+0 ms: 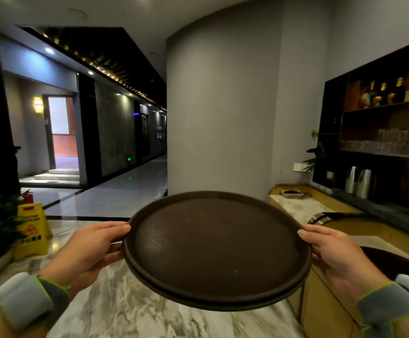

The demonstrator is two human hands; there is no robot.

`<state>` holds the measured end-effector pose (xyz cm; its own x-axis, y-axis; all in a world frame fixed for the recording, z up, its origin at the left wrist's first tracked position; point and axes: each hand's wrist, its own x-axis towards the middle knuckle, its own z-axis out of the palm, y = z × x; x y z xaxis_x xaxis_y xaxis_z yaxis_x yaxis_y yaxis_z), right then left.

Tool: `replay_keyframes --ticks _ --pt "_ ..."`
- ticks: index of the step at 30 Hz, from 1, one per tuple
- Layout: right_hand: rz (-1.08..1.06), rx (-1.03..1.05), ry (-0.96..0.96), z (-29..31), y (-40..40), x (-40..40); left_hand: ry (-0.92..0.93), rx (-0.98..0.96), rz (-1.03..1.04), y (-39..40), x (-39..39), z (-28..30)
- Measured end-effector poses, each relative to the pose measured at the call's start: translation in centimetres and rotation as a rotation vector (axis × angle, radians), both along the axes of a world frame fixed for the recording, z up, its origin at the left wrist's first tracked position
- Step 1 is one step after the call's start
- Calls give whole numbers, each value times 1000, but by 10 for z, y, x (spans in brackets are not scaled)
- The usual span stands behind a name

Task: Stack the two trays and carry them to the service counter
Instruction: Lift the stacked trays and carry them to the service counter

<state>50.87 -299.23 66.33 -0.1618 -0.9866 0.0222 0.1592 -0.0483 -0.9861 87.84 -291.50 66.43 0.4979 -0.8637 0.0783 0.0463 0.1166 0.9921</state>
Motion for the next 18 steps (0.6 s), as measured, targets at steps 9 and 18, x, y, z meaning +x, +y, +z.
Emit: replay_keyframes --ticks 9,18 --pt "-48 106 -26 45 -130 71 -12 52 -101 -157 77 71" --pt "-160 28 -16 82 -264 67 35 22 -137 -329 80 97"
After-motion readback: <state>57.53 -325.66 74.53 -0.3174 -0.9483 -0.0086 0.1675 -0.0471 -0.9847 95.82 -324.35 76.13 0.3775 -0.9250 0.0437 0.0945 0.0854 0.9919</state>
